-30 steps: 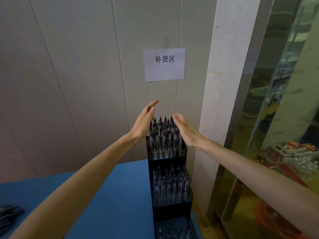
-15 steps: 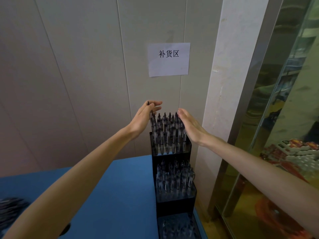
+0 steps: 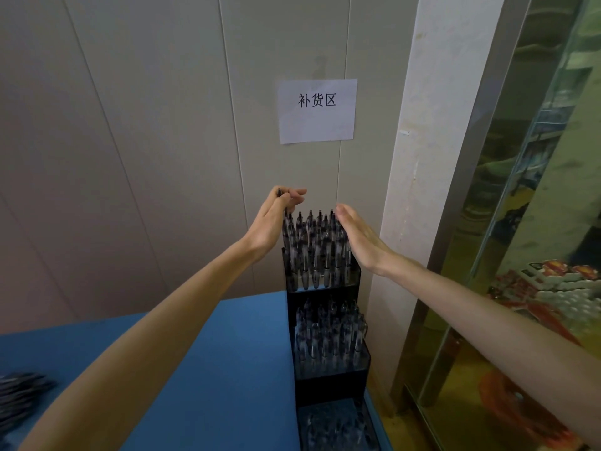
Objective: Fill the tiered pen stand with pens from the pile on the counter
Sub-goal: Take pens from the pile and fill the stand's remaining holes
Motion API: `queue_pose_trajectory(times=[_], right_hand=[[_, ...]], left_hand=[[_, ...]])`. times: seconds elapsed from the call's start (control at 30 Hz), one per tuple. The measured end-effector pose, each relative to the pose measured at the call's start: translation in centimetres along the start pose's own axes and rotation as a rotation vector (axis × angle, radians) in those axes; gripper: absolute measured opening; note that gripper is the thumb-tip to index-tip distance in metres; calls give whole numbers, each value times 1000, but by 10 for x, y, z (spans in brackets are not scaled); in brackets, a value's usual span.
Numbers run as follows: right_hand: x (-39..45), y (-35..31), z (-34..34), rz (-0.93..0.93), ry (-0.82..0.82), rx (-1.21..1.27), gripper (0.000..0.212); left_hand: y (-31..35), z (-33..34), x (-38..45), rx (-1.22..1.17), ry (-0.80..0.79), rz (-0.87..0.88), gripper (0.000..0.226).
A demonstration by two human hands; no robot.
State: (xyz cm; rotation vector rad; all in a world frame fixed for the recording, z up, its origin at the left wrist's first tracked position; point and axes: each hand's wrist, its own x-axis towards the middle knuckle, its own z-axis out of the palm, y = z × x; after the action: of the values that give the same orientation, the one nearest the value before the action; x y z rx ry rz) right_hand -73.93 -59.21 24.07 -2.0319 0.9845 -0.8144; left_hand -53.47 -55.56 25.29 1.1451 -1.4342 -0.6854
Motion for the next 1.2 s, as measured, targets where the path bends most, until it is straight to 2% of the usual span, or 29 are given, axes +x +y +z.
queue_pose_trajectory(times=[0.13,0.33,0.6,0.8,1.0,1.1,1.2], right_hand=[[-1,2,0,5,-5,-2,68],[1,2,1,6,-9,-8,70],[1,3,-2,4,-33,-18,70],[1,4,-4,0,-50,-40,70],[2,6,-2,-7,-27,-28,70],[4,6,0,-19,17,-41,74],[6,2,3,-32,84,-30,74]], left_hand=[[3,5,-2,42,22,19,38],[4,6,-3,55,-23,-41,47],[5,4,-2,93,-30,-32,45],[-6,3,-12,161,-25,-92,46],[-11,13,-21,87,34,-78,33],[-13,16,-22,155,-27,-30,45],[-12,18,-20,178,-73,-60,52]])
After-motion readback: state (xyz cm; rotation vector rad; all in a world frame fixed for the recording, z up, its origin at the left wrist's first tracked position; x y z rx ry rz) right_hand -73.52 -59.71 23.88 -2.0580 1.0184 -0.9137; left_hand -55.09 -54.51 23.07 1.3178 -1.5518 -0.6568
